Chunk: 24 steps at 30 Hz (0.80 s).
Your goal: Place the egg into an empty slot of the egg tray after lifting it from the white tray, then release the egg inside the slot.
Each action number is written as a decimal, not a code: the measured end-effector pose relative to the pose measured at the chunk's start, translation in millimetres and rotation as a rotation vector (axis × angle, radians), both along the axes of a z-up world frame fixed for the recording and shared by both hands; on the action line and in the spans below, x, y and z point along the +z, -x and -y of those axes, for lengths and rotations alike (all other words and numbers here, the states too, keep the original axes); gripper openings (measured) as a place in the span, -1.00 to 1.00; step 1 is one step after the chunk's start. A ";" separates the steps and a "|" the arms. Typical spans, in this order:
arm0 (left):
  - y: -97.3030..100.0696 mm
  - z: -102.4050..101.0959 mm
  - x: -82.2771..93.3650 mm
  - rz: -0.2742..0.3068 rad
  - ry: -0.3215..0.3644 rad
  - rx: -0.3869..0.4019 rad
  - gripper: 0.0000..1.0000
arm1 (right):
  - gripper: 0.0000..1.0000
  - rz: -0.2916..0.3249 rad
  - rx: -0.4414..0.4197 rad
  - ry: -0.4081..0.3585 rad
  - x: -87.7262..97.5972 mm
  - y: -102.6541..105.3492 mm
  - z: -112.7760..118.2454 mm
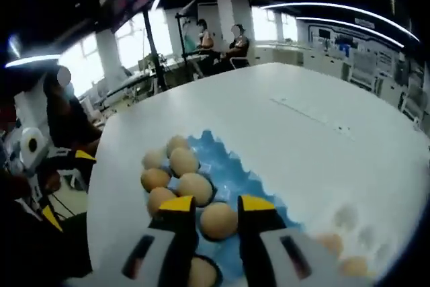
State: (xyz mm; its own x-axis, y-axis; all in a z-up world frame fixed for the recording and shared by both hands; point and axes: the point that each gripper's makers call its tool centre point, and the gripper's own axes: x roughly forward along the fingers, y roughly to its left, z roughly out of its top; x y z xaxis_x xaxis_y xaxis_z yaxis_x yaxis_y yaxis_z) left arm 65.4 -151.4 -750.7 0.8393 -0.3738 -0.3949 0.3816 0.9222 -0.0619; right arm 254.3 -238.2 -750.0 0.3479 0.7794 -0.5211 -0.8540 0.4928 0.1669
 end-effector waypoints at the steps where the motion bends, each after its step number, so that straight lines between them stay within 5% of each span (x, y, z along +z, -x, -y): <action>1: -0.9 3.3 0.1 -0.002 -0.002 -0.008 0.88 | -0.53 0.006 -0.003 -0.001 0.4 1.1 4.4; 6: -6.7 18.5 6.2 0.010 -0.010 -0.048 0.88 | -0.54 0.044 -0.070 -0.085 10.5 -0.4 29.8; 13: -8.5 22.9 7.6 0.013 -0.010 -0.060 0.88 | -0.54 0.083 -0.066 -0.107 15.9 3.9 49.7; 18: -9.5 29.5 6.8 0.021 -0.011 -0.070 0.87 | -0.54 0.143 -0.152 -0.148 19.5 6.9 126.7; 24: -12.5 34.9 4.3 0.009 -0.019 -0.093 0.88 | -0.54 0.145 -0.239 -0.130 11.4 8.3 182.8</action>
